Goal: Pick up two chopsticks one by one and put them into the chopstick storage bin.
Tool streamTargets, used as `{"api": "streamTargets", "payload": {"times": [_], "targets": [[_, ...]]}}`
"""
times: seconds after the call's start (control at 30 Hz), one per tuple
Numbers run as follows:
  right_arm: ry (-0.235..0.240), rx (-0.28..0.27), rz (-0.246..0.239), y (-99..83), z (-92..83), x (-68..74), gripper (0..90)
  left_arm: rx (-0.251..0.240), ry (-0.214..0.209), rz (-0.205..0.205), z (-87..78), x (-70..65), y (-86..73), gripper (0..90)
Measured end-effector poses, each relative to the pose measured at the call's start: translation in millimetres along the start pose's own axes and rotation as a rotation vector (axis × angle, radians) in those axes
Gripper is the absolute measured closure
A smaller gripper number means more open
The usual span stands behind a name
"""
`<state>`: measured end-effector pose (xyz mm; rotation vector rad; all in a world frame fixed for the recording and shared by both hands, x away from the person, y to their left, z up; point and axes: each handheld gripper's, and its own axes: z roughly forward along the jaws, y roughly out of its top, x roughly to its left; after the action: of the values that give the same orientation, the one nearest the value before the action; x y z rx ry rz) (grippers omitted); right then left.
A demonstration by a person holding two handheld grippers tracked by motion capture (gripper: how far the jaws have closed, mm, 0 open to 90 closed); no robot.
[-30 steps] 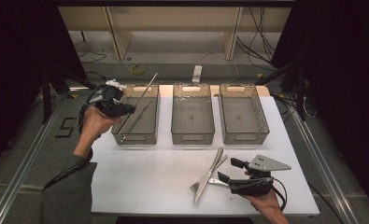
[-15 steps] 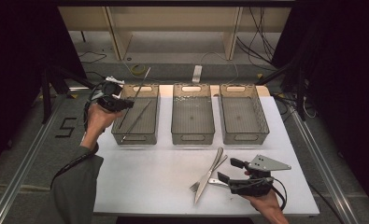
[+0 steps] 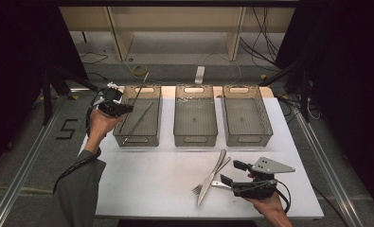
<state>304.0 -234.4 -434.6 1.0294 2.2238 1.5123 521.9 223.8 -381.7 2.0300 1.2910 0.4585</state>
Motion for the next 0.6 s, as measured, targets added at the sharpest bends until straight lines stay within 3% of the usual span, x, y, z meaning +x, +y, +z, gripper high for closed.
{"api": "streamTargets", "payload": {"times": [0.17,0.6], "targets": [[0.0,0.002,0.0,-0.1,0.4,0.1,27.0,0.024,0.017,0.018,7.2,-0.4,-4.2,84.7],[0.0,0.0,0.0,0.1,-0.2,0.3,27.0,0.028,0.006,0.019,16.5,-0.5,-12.8,84.7]]}}
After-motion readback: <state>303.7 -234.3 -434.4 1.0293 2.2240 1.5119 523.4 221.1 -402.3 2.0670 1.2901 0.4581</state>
